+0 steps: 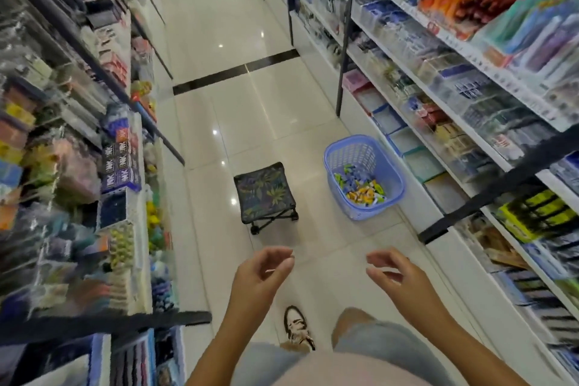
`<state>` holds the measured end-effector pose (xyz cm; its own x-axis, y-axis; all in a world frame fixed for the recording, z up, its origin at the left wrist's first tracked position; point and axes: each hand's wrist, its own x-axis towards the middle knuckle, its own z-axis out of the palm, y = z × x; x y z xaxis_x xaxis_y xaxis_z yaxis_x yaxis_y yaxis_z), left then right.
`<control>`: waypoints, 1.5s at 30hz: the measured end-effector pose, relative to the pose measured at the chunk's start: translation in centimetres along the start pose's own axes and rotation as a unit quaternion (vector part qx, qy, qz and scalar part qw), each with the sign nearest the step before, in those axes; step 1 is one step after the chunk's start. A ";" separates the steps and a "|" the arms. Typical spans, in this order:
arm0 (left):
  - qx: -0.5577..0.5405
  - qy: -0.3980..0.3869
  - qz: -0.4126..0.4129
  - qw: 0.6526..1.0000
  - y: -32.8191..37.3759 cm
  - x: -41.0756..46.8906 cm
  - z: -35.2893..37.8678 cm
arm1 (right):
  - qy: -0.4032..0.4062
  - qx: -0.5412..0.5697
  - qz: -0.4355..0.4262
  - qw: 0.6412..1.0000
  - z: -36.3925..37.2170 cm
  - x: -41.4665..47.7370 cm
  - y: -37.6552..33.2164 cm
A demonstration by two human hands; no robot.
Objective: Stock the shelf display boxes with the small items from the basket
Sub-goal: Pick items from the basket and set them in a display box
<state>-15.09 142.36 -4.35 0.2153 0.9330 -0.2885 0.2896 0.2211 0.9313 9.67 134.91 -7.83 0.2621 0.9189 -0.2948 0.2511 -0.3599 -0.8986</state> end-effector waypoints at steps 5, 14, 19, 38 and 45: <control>0.045 -0.075 0.025 0.996 4.1 10.9 -0.4 | 0.076 0.033 0.051 0.995 0.3 6.3 -0.9; 0.120 -0.196 0.028 0.973 9.0 33.1 6.2 | 0.183 0.087 0.096 0.975 -2.7 25.2 -1.9; 0.181 -0.240 0.049 0.953 13.2 42.4 10.3 | 0.206 0.111 0.140 0.962 -6.0 33.4 -2.7; 0.318 -0.537 0.096 0.775 6.2 71.4 27.0 | 0.320 0.052 0.370 0.871 -7.4 51.5 7.6; 0.383 -0.597 0.096 0.698 -11.0 81.2 35.2 | 0.278 0.012 0.431 0.858 -2.8 59.5 23.8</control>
<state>32.07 205.67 -45.90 0.8099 -0.0784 -0.5813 0.4647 -0.5188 0.7175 33.90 180.57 -45.88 0.7469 0.0909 -0.6587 -0.2776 -0.8576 -0.4331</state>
